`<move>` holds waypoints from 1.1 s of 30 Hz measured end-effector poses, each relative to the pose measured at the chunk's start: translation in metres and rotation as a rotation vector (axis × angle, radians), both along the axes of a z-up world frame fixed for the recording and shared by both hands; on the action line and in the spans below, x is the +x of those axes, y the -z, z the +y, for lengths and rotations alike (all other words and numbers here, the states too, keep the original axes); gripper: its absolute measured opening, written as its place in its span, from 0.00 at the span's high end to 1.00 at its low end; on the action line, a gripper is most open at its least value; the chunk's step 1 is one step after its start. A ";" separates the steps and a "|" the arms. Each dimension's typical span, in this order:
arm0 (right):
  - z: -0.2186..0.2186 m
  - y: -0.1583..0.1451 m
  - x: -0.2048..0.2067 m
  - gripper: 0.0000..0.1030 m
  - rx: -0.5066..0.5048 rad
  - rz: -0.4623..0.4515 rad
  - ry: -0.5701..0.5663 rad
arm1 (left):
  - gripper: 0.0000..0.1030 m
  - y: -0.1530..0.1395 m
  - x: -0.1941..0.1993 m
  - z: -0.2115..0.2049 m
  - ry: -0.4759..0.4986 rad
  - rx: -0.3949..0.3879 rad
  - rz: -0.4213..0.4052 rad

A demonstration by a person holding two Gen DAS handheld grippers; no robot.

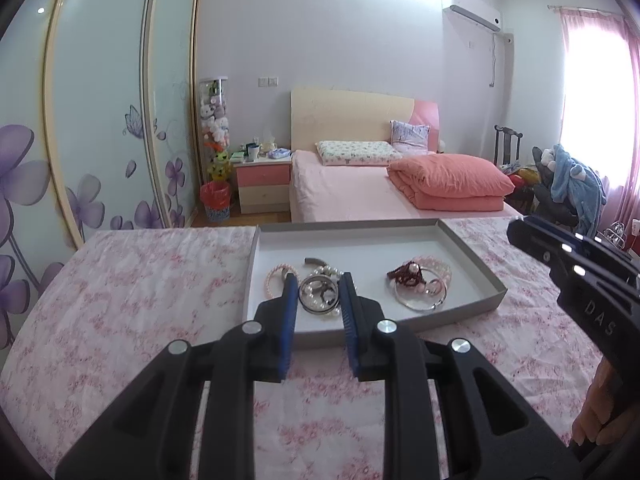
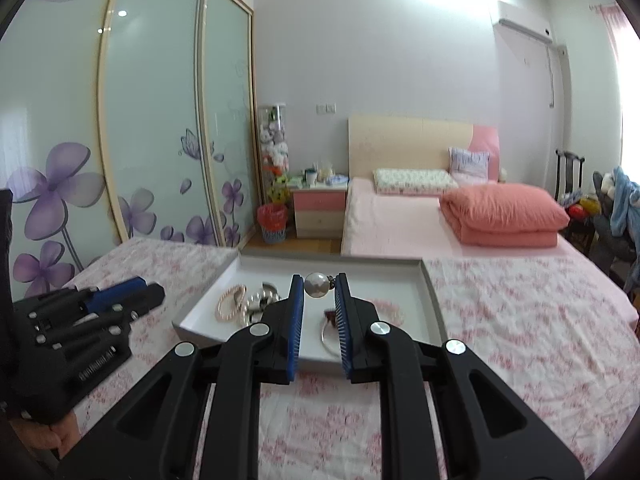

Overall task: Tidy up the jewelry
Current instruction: 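Lift and carry the ring and earring over the gray tray with both tools, then lower the ring and earring into the tray and open both tools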

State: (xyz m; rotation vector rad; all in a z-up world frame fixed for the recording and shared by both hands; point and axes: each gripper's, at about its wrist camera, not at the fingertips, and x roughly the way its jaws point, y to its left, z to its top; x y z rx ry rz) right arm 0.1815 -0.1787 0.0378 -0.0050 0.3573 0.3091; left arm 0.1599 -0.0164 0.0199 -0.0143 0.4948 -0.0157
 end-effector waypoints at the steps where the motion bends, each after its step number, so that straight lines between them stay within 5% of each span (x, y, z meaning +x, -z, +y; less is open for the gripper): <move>1: 0.001 -0.002 0.000 0.83 0.001 -0.012 0.000 | 0.79 -0.001 0.001 -0.002 0.003 0.000 -0.005; 20: 0.005 -0.001 0.049 0.83 0.025 -0.065 0.028 | 0.79 0.006 0.056 -0.002 0.028 -0.034 -0.016; 33: 0.007 0.044 0.123 0.83 0.094 0.159 0.015 | 0.79 0.041 0.119 0.001 0.033 -0.087 0.097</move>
